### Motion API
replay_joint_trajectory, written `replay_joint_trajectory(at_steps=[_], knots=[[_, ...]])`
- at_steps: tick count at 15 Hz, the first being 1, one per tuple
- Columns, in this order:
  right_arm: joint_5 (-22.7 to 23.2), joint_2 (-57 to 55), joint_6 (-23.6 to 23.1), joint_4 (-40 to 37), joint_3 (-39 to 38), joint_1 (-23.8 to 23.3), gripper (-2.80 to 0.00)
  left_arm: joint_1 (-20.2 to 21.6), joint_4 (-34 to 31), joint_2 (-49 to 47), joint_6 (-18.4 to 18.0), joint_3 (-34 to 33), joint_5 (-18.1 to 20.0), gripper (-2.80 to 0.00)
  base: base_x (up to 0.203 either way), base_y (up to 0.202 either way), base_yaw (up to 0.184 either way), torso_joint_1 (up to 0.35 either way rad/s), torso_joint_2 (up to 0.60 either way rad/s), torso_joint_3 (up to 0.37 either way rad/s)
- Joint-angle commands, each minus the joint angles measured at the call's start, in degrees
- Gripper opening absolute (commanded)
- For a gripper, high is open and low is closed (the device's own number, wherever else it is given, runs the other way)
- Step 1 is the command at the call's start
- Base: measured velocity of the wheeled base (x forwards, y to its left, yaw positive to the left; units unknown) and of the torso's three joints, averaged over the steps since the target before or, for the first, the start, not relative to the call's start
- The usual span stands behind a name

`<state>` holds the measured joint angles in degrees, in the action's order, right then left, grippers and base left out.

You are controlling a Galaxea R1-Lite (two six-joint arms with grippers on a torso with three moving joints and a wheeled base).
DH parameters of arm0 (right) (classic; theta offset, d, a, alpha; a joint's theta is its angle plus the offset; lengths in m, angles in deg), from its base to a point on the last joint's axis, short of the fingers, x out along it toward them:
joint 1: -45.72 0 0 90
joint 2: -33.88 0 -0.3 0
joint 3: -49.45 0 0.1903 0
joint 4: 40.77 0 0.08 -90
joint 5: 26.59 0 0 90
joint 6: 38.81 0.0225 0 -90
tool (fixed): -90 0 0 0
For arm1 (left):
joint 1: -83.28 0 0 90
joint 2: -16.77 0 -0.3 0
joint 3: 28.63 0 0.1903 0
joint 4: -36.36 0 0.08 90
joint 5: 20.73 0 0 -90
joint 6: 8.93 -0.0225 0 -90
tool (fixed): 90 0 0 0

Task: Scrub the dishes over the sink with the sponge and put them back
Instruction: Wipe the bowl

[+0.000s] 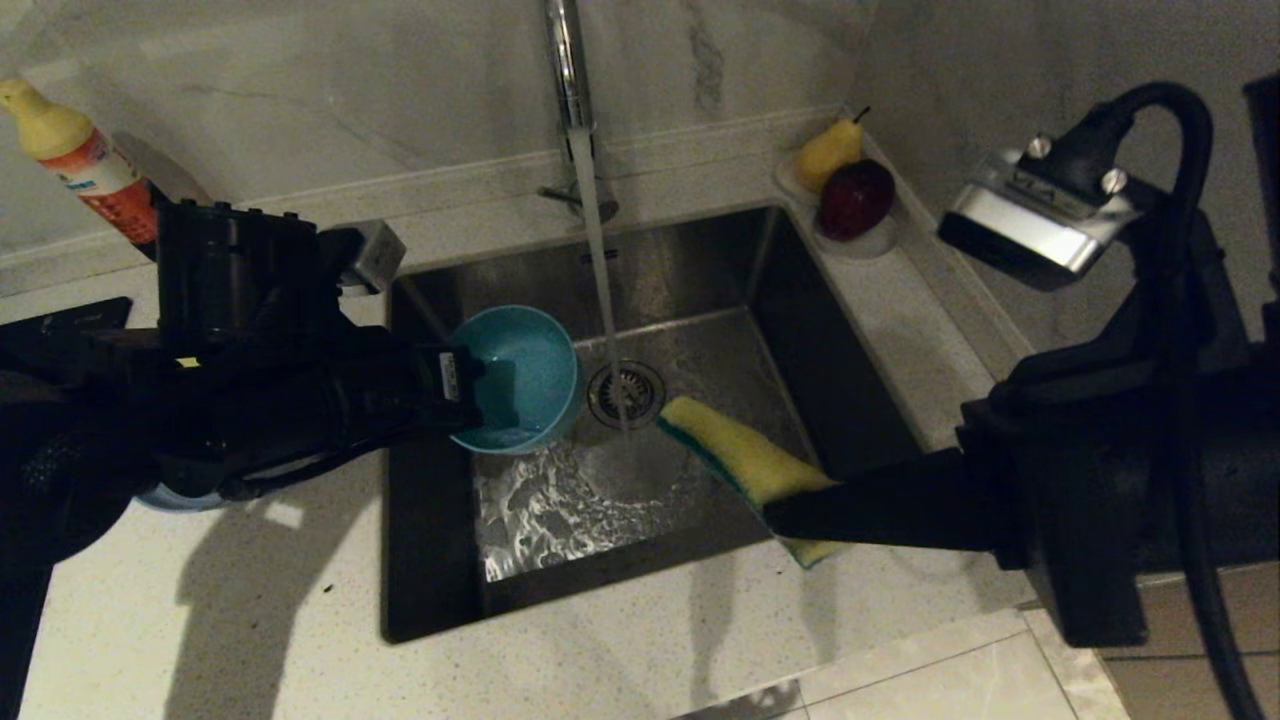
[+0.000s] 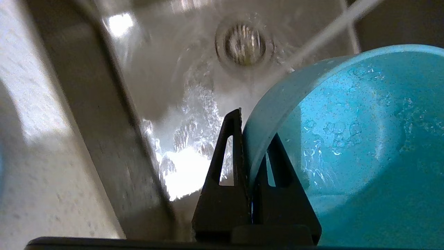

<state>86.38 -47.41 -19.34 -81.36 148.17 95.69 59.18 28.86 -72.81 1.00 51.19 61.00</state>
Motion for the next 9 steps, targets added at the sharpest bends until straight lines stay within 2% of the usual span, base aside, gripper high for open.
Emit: replay_joint_trajectory(at_steps=[1, 2, 5, 9], knots=[[3.3, -1.8, 3.2, -4.9, 7.6, 0.0, -2.8, -2.2, 8.5, -0.1, -0.1, -3.0, -4.4, -2.8, 0.0, 0.0, 0.0, 0.0, 0.0, 0.0], [4.7, -2.6, 4.2, -7.2, 10.3, 0.0, -2.8, -3.0, 10.1, -0.3, -0.1, -3.9, -5.5, -2.8, 0.0, 0.0, 0.0, 0.0, 0.0, 0.0], [10.5, -5.9, 5.9, -13.9, 18.5, 0.0, -2.8, -4.6, 11.1, 1.8, -0.3, -6.9, -5.5, -2.8, 0.0, 0.0, 0.0, 0.0, 0.0, 0.0], [11.4, -10.1, 6.5, -16.1, 21.0, 1.5, -2.8, -6.8, 11.3, 3.0, -0.5, -7.0, -5.8, -2.8, 0.0, 0.0, 0.0, 0.0, 0.0, 0.0]])
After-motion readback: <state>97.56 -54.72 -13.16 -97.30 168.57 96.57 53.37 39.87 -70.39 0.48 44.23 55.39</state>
